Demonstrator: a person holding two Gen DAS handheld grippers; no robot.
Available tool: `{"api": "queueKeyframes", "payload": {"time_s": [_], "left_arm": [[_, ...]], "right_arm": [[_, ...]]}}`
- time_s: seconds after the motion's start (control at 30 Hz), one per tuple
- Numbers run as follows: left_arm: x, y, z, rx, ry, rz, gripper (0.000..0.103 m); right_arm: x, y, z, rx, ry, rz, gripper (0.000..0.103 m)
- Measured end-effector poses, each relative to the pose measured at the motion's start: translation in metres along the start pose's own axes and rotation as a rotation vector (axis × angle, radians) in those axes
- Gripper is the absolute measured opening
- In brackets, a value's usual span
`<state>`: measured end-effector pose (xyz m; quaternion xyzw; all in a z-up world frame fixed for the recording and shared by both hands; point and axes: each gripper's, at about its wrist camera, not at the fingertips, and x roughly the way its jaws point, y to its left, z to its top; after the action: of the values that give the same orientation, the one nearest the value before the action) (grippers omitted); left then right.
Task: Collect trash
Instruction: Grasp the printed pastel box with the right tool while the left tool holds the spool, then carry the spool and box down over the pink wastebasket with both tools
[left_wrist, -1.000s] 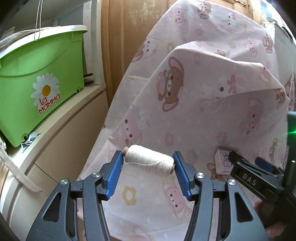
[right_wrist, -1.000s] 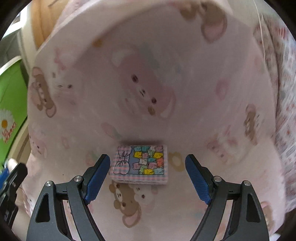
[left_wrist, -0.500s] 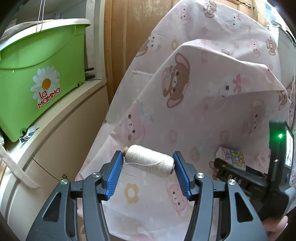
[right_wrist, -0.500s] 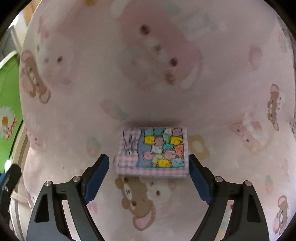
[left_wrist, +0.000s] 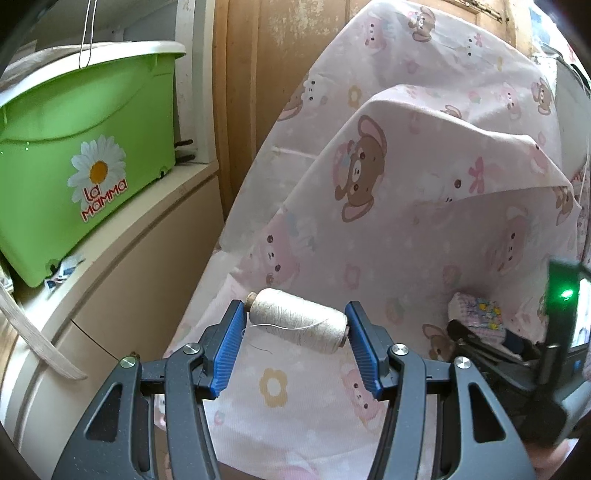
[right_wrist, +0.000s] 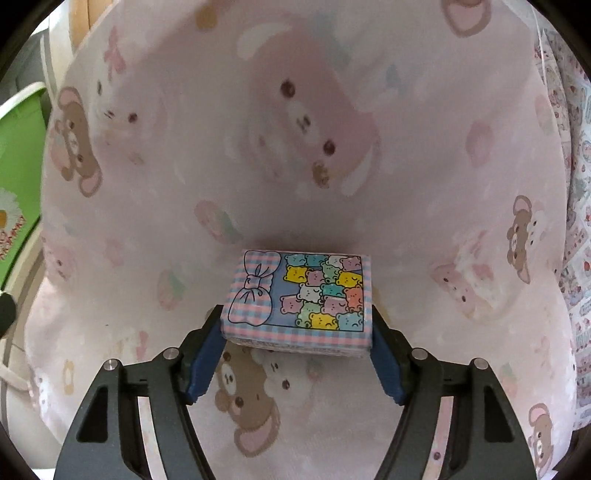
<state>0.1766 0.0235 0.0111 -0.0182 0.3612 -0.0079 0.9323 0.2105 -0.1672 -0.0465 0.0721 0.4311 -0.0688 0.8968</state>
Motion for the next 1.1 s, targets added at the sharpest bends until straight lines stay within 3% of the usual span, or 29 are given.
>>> {"api": "queueKeyframes", "payload": {"time_s": [0.27, 0.47, 0.7, 1.1], "left_arm": [[-0.009, -0.004, -0.004, 0.040, -0.021, 0.002, 0.054], [-0.024, -0.005, -0.014, 0.065, -0.025, -0.016, 0.054], [-0.045, -0.005, -0.023, 0.076, -0.038, -0.043, 0.054], [-0.135, -0.006, -0.046, 0.115, -0.070, -0.082, 0.054]], "right_arm": [[-0.041, -0.002, -0.012, -0.097, -0.054, 0.056, 0.075], [-0.081, -0.007, -0.030, -0.149, -0.088, 0.156, 0.075], [-0.109, -0.015, -0.047, -0.222, -0.136, 0.122, 0.075], [-0.202, -0.042, -0.069, -0.298, -0.178, 0.253, 0.075]]}}
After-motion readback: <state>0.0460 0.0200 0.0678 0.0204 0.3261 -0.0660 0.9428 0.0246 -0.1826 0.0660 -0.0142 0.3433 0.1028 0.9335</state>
